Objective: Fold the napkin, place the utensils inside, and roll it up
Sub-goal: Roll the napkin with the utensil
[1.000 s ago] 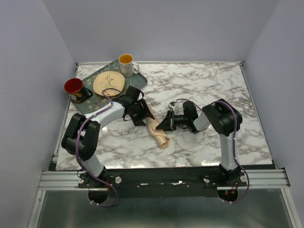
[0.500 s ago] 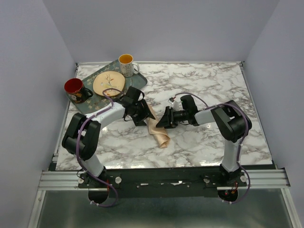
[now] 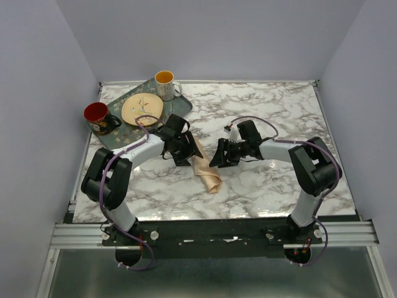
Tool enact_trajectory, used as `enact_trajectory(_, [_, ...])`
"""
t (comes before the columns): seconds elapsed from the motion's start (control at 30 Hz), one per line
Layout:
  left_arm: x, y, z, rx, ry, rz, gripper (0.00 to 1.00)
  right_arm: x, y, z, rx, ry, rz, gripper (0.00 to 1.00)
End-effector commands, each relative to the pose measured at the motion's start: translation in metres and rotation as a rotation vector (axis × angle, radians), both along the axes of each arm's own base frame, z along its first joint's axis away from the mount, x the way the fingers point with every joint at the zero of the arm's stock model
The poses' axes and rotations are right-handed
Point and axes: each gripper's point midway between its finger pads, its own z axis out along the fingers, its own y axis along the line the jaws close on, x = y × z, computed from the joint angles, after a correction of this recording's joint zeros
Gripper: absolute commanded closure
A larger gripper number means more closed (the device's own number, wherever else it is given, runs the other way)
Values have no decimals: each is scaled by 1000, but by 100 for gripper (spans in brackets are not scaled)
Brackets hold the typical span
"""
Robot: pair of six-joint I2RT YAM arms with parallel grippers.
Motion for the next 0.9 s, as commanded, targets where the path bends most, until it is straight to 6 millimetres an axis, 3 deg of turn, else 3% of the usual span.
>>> enact_trajectory(0.0, [-2,1,11,40,-46,-15,27,-3,-29,-7,-157,-31,-28,29])
enact_trajectory(0.23, [7,6,25,80,-112,-25,28,-19,-29,-15,-120,-12,6,33])
enact_trajectory(0.37, [9,9,32,97,-140,-44,28,-21,-23,-19,-81,9,10,46])
enact_trajectory(0.47, [8,12,37,105,-160,-51,28,-29,-18,-19,-61,29,16,50])
enact_trajectory(0.87, [6,17,40,100,-165,-65,28,-41,24,-4,144,111,0,57])
